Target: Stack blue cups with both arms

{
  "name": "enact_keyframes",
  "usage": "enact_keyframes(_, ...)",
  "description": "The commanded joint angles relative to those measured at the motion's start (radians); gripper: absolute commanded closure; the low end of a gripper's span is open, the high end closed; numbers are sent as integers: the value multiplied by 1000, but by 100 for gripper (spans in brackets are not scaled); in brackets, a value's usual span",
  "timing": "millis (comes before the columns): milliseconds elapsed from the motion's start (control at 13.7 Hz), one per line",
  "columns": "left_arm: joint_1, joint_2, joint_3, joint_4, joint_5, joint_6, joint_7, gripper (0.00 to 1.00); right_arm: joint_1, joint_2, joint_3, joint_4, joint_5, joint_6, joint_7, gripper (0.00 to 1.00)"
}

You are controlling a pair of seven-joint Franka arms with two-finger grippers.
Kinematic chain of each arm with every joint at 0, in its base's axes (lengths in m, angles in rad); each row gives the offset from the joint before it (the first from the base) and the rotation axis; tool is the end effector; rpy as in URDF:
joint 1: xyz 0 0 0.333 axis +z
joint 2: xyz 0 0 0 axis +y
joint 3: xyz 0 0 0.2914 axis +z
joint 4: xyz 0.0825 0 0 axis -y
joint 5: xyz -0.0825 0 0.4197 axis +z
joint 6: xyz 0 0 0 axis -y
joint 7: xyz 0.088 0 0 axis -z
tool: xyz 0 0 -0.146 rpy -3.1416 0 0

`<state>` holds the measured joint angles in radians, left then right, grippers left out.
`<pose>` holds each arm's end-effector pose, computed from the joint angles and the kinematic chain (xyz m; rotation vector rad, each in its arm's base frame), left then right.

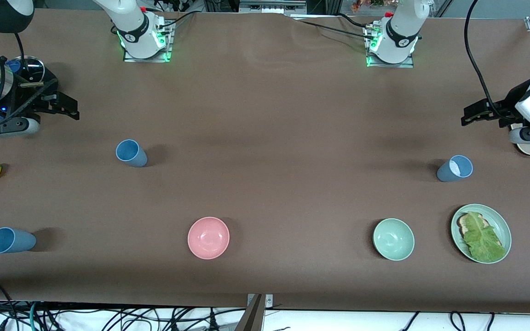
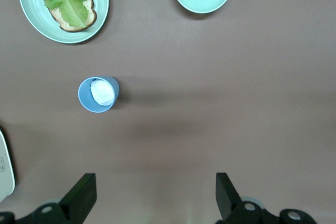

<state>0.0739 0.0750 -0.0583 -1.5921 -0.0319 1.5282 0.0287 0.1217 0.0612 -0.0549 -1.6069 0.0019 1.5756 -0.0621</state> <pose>0.5967 0.0054 0.5026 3.0948 -0.0192 -0.2138 0.5986 0.0410 0.5067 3.1301 0.2018 -0.1450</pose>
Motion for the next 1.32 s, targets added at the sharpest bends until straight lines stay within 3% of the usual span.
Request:
enact_keyframes(0, 0, 6, -6, 23, 18, -19, 4, 0, -1, 8, 10, 44, 13, -58, -2, 0)
enact_keyframes(731, -5, 3, -8, 17, 26, -25, 2, 0, -1, 8, 13, 58, 23, -77, -16, 0)
enact_keyframes(1242, -6, -15, -54, 27, 15, -89, -16, 0, -1, 2, 23, 58, 23, -95, -16, 0)
